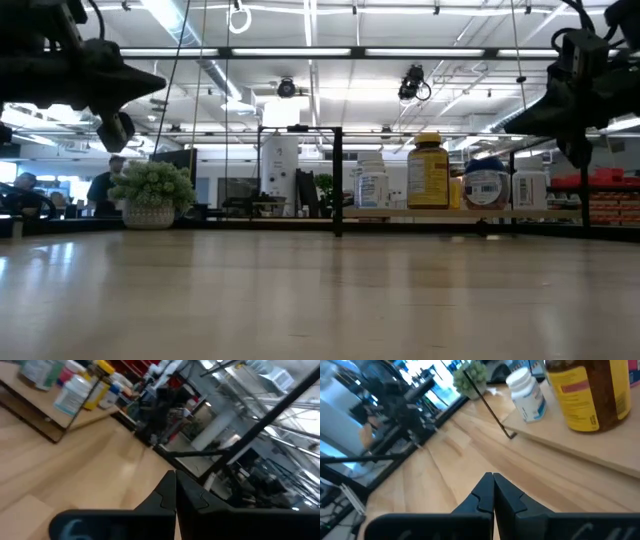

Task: Pick and place medicine bottles onto shelf by color
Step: Return to Home Position

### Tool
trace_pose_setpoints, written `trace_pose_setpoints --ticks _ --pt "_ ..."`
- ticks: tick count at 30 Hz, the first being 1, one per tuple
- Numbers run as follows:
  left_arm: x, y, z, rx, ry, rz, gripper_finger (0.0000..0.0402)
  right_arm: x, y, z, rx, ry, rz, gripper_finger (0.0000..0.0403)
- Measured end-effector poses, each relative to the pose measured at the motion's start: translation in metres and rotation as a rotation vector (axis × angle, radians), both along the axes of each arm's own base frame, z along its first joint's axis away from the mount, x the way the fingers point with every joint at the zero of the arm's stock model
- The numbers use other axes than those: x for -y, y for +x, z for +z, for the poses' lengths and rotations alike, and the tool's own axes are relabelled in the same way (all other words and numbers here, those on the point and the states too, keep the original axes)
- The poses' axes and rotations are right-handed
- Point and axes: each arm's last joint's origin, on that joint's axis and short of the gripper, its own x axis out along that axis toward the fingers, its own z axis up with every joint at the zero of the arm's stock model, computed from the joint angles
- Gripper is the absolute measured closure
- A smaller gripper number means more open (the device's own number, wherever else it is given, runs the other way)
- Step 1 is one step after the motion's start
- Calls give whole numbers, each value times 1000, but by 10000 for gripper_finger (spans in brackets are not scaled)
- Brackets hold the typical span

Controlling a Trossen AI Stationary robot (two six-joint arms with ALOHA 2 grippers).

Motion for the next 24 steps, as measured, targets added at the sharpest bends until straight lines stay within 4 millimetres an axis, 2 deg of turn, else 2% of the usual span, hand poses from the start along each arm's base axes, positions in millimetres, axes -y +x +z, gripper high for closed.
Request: trace_pose_setpoints --ticks 4,7,11,17,20,24 --pt "-1 2 -3 -43 3 -3 401 0 -3 -5 36 7 -11 398" --pt "-1 1 -2 -38 69 1 401 0 -2 -5 33 4 -5 398" --pt "-2 1 -2 -56 263 38 401 -1 -1 -7 -4 -49 26 398" --pt "-2 1 -1 -70 663 39 385 -6 3 -8 -69 -179 266 397" --pt "-2 1 -1 -73 743 39 376 -8 4 -10 -102 -234 325 396" --pt "-2 1 -1 -64 751 44 371 -7 9 -10 -119 -270 293 396"
